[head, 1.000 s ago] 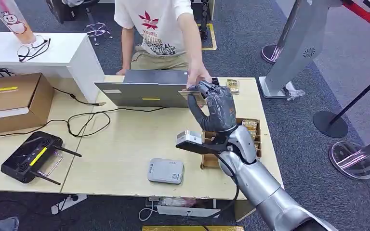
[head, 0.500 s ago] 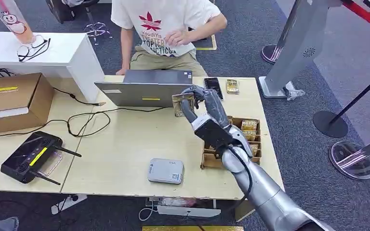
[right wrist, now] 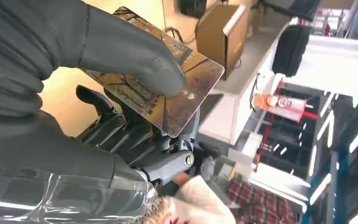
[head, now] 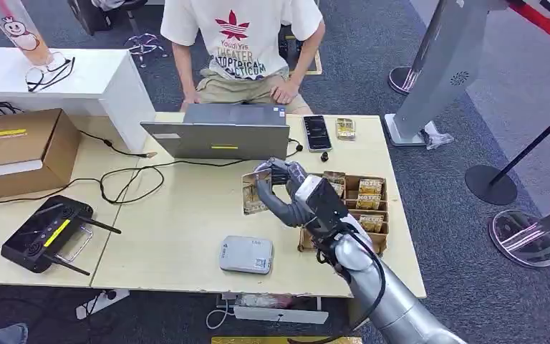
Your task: Pass the card to the sensor for recognition and then transmit it.
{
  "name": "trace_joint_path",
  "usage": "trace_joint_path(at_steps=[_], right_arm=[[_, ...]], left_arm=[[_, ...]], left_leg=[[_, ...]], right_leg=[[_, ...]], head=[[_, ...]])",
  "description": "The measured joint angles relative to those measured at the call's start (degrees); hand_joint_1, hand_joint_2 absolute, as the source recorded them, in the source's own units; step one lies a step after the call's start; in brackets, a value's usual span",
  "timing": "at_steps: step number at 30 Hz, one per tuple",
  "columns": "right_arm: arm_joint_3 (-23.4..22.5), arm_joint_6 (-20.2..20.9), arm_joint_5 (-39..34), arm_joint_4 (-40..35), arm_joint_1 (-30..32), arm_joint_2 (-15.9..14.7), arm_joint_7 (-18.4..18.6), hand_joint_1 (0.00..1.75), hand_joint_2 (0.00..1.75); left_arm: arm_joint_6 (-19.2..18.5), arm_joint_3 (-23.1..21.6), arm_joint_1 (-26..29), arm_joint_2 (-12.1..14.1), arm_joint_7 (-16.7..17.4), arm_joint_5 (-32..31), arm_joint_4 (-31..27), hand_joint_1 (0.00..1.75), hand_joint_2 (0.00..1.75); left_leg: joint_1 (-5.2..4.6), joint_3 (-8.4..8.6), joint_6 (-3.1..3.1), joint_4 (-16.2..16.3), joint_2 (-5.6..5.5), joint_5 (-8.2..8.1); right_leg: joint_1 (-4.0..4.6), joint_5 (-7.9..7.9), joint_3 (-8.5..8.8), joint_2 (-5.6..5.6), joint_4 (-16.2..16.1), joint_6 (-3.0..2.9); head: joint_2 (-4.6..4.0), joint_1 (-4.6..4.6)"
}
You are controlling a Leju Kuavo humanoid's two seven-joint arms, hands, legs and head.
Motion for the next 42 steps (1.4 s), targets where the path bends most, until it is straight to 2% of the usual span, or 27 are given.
trace_joint_path(at_steps=[16, 29, 42], right_arm=[[5.11, 1.72, -1.11, 5.14, 0.05, 1.64, 2.38, 1.75, 1.75], [6.6, 1.66, -2.18, 14.76, -2.53, 5.14, 3.78, 1.75, 1.75], [8.7, 2.05, -3.21, 25.57, -5.81, 8.15, 3.52, 1.75, 1.75]], left_arm=[[-0.26, 0.0, -0.12, 0.0, 0.33, -0.74, 0.0, 0.0, 0.0], [-0.11, 0.0, -0.24, -0.04, 0.39, -0.98, 0.0, 0.0, 0.0], [0.13, 0.0, -0.31, -0.11, 0.72, -0.98, 0.0, 0.0, 0.0]], left_leg=[[0.02, -0.02, 0.0, 0.0, -0.01, 0.0], [0.03, -0.02, 0.0, 0.0, 0.0, 0.0], [0.03, -0.02, -0.01, 0.0, 0.0, 0.01]], right_leg=[[0.03, 0.0, 0.0, -0.01, 0.0, 0.0], [0.03, 0.0, -0.01, 0.0, 0.0, 0.0], [0.04, 0.0, -0.01, 0.0, 0.0, 0.0]], head=[[0.0, 0.0], [0.0, 0.0], [0.0, 0.02]])
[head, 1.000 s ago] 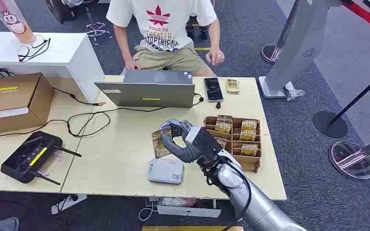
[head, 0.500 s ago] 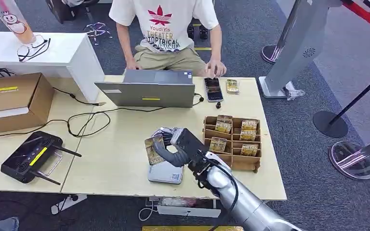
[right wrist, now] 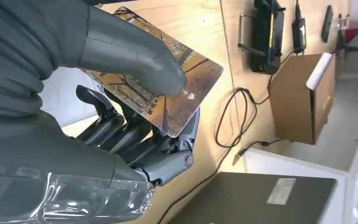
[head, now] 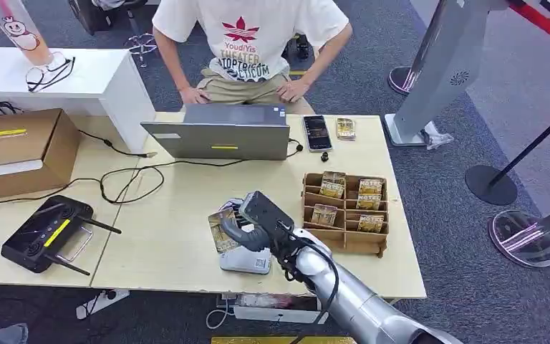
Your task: Pass the card to the sensor for recognition and then transmit it.
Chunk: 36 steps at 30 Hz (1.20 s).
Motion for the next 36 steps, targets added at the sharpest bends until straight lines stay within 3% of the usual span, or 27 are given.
trace_joint_path(at_steps=[13, 36], right_arm=[[2.91, 0.63, -0.11, 10.26, -1.9, 2.01, -0.77, 1.75, 1.75], [3.26, -2.47, -2.47, 17.38, -3.81, 2.27, -1.4, 1.75, 1.75]], left_arm=[[0.31, 0.0, -0.24, -0.04, 0.02, 0.26, 0.0, 0.0, 0.0], [0.31, 0.0, -0.29, -0.09, 0.0, 0.44, 0.0, 0.0, 0.0]], left_leg=[[0.0, -0.01, 0.0, 0.0, 0.0, 0.0], [0.0, 0.0, 0.0, 0.01, 0.0, 0.0]], right_leg=[[0.0, 0.0, 0.0, 0.0, 0.0, 0.0], [0.0, 0.0, -0.01, 0.0, 0.0, 0.0]], head=[[0.0, 0.0], [0.0, -0.02]])
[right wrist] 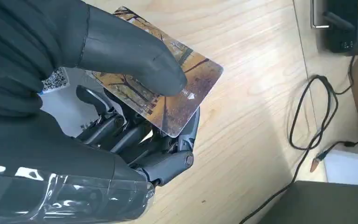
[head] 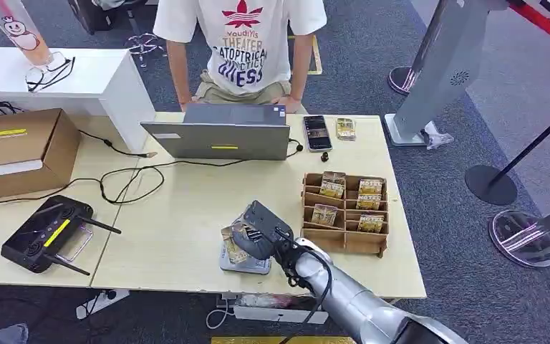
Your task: Pass the card to the sensor for recognition and then transmit it.
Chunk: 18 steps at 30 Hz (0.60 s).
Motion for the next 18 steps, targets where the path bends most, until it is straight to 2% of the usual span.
trace_joint_path(at_steps=[18], right_arm=[[-1.27, -1.33, -0.81, 2.38, -0.75, -0.04, -0.46, 1.75, 1.75]], left_arm=[[-0.02, 0.0, -0.15, 0.0, 0.13, -0.37, 0.0, 0.0, 0.0]], left_leg=[[0.0, 0.0, 0.0, 0.0, 0.0, 0.0]], right_leg=[[0.0, 0.0, -0.01, 0.0, 0.0, 0.0]], head=[[0.0, 0.02]])
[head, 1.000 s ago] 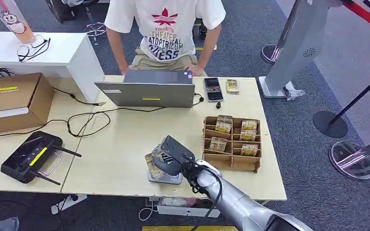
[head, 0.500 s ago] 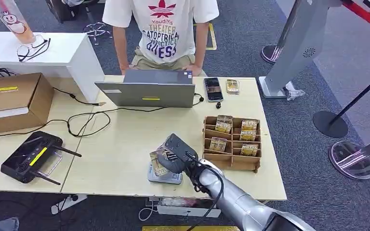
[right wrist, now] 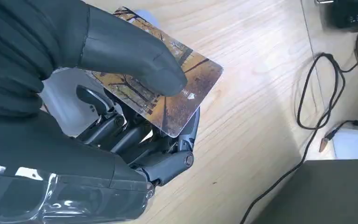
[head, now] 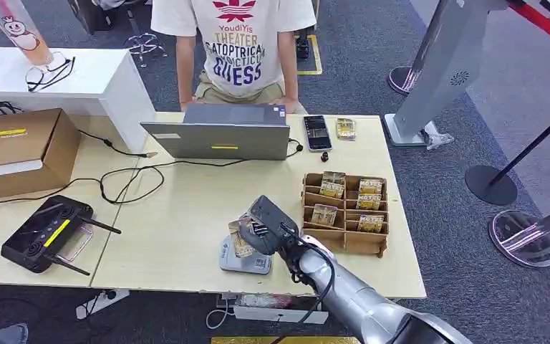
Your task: Pass the card to the sensor for recognition and then transmit it.
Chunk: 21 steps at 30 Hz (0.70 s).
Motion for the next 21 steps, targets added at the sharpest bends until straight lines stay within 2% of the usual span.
trace_joint_path(at_steps=[21], right_arm=[[-0.48, -0.46, -0.79, 2.78, 0.0, 0.0, 0.59, 1.75, 1.75]], left_arm=[[-0.02, 0.0, -0.07, -0.02, 0.0, -0.2, 0.0, 0.0, 0.0]], left_leg=[[0.0, -0.01, 0.0, 0.0, 0.0, 0.0]], right_leg=[[0.0, 0.0, 0.0, 0.0, 0.0, 0.0]], head=[[0.0, 0.0]])
